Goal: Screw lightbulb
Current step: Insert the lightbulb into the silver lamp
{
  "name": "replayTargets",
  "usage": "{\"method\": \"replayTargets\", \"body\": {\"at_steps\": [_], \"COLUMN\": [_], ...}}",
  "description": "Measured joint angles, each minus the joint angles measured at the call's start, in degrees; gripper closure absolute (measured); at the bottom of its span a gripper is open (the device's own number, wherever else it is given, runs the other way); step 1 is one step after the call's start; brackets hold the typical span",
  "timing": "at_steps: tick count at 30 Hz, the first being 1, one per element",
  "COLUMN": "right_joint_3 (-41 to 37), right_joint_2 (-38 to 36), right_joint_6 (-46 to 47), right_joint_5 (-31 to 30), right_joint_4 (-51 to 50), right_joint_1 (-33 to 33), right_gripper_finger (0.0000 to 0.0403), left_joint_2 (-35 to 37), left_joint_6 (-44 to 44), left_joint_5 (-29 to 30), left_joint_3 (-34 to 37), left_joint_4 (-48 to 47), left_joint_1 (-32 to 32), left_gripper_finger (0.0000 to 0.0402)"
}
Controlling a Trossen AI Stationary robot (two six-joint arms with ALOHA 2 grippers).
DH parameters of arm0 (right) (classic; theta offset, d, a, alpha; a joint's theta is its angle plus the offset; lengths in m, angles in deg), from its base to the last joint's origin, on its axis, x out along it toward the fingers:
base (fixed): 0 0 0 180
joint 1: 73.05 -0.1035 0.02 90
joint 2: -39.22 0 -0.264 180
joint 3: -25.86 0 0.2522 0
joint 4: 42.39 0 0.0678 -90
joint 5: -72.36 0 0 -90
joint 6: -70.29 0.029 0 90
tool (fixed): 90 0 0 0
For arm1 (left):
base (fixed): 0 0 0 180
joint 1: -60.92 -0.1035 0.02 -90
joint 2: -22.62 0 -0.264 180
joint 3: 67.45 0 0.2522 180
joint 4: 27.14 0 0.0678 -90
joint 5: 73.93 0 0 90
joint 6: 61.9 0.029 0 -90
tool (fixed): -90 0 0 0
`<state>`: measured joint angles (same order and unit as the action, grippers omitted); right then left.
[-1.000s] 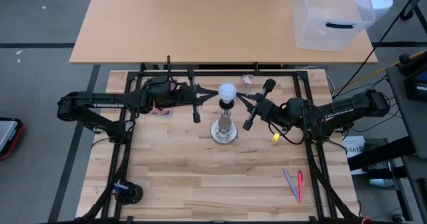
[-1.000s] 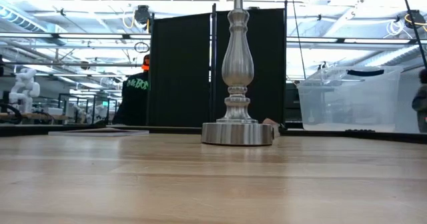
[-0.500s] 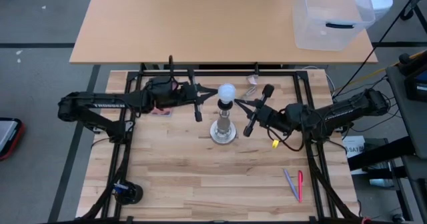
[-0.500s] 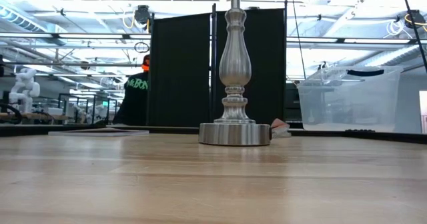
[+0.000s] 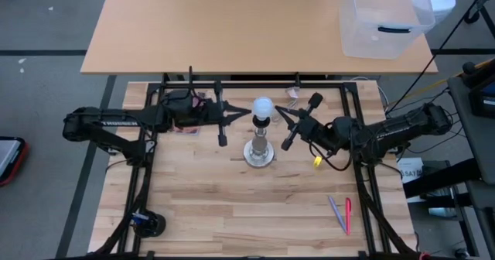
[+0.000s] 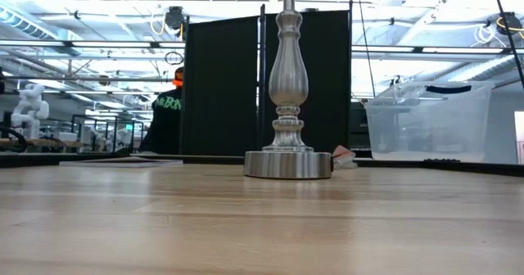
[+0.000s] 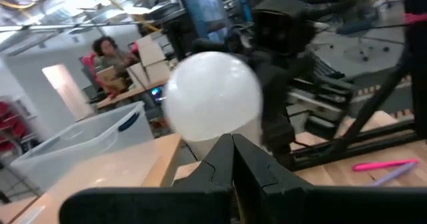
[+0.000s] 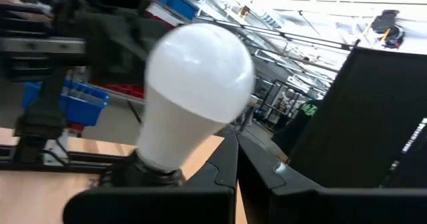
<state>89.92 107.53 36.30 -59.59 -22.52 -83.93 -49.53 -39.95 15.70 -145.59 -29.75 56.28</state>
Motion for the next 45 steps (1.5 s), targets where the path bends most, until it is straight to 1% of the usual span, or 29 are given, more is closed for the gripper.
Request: {"method": "replayTargets", "body": {"at_steps": [4,8,11,18,23,26,31,41,45], "right_joint_3": [0.0,0.2,2.1,8.7,11.0,11.0,11.0,11.0,11.0], "right_joint_2": [0.0,0.0,0.3,4.5,6.9,7.1,7.1,7.1,7.1], "right_joint_6": [-0.3,-0.1,1.1,1.1,1.5,2.3,2.6,2.0,2.0], "right_joint_5": [1.2,2.4,4.5,4.3,3.9,3.1,-0.6,-4.9,-7.3], "right_joint_4": [0.7,1.5,-0.4,-6.7,-8.1,-8.6,-9.8,-11.0,-11.6], "right_joint_1": [1.7,3.2,4.0,4.2,4.3,4.1,2.7,-0.2,-1.9], "right_gripper_finger": [0.0403,0.0403,0.0403,0.0403,0.0403,0.0403,0.0403,0.0403,0.0403], "left_joint_2": [0.0,0.0,-0.3,-1.2,-1.2,-1.2,-1.2,-1.2,-1.2], "left_joint_6": [2.4,2.6,2.1,0.8,0.5,-0.1,-0.5,-0.5,-0.5], "left_joint_5": [-0.6,-1.5,-2.6,-3.3,-3.6,-3.5,-3.3,-2.8,-0.9], "left_joint_3": [0.0,0.0,0.0,0.0,0.0,0.0,0.0,0.0,0.0], "left_joint_4": [0.0,0.2,1.8,3.5,3.9,3.5,2.2,-0.1,-2.3], "left_joint_1": [1.3,2.0,2.0,1.9,1.8,1.2,0.1,-0.3,-0.4], "left_gripper_finger": [0.04,0.04,0.04,0.04,0.04,0.04,0.04,0.04,0.04]}}
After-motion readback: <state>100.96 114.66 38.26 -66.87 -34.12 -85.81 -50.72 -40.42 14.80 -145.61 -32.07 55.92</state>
